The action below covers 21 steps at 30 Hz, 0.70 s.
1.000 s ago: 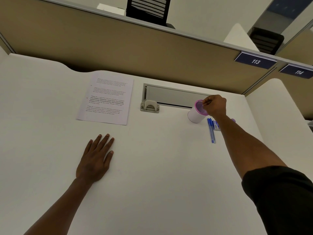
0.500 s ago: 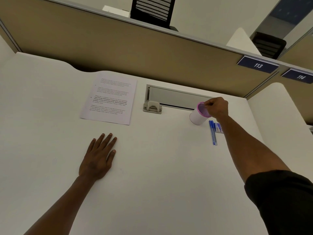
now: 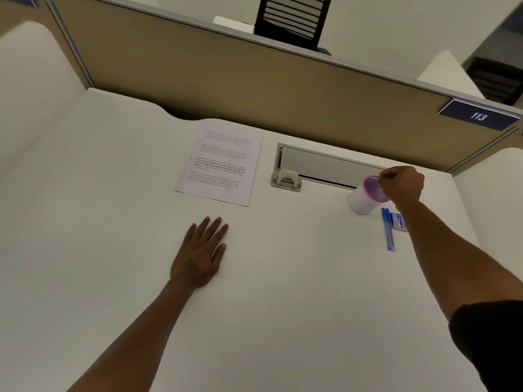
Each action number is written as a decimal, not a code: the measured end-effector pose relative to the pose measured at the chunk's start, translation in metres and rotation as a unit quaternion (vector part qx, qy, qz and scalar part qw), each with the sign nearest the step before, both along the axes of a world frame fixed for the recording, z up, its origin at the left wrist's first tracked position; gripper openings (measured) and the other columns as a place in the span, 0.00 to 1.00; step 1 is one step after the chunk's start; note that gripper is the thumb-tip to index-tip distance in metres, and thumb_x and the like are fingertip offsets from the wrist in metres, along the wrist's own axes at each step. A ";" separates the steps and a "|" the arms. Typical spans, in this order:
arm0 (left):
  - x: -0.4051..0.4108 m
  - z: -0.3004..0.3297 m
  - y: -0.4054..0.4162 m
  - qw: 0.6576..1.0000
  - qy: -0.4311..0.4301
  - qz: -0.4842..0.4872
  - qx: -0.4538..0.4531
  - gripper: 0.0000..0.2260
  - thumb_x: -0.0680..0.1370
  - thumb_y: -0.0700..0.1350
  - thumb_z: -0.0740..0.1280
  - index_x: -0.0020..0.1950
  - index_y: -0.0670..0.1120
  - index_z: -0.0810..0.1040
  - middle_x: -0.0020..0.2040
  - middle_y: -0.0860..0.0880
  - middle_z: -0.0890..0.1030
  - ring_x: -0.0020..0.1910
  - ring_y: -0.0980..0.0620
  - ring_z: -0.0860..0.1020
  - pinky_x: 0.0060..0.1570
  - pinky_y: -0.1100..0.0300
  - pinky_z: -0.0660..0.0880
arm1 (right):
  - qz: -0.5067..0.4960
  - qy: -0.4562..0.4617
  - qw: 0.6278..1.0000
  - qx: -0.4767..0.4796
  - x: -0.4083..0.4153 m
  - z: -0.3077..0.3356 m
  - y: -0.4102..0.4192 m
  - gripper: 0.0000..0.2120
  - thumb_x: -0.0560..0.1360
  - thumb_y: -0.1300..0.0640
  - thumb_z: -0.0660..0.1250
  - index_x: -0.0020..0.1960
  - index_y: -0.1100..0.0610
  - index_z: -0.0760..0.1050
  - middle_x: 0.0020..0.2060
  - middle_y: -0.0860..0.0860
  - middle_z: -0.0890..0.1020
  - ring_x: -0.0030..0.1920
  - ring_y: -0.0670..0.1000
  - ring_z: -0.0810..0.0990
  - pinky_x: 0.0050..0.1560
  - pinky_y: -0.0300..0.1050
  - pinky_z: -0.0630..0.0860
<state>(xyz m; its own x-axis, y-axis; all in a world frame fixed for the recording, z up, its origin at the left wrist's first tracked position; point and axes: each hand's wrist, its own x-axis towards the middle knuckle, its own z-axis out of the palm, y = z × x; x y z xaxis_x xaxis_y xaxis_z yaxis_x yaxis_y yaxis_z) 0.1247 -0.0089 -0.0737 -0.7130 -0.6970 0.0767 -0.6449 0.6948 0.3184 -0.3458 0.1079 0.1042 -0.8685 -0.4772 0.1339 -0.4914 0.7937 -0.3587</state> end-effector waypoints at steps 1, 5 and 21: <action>0.000 -0.001 -0.001 1.000 -0.004 0.001 0.000 0.24 0.83 0.56 0.50 0.80 0.56 0.59 0.81 0.56 0.57 0.81 0.54 0.52 0.79 0.50 0.51 | -0.002 0.008 0.999 -0.032 0.010 0.001 -0.001 0.09 0.73 0.58 0.68 0.49 0.60 0.84 0.45 0.58 0.86 0.49 0.59 0.83 0.56 0.50 0.78; 0.001 -0.001 -0.001 1.000 -0.002 0.002 0.007 0.24 0.83 0.56 0.50 0.80 0.56 0.58 0.81 0.56 0.56 0.81 0.54 0.51 0.79 0.50 0.50 | 0.053 -0.113 0.980 -0.156 0.091 -0.013 0.000 0.05 0.72 0.59 0.70 0.45 0.56 0.84 0.38 0.57 0.86 0.40 0.52 0.83 0.50 0.47 0.78; 0.002 0.009 0.002 1.000 -0.004 -0.009 0.012 0.24 0.84 0.55 0.51 0.81 0.53 0.58 0.81 0.53 0.56 0.81 0.51 0.51 0.80 0.49 0.48 | 0.458 -0.047 0.887 0.017 0.358 -0.130 0.036 0.18 0.75 0.66 0.62 0.65 0.61 0.75 0.59 0.55 0.78 0.60 0.55 0.75 0.56 0.47 0.77</action>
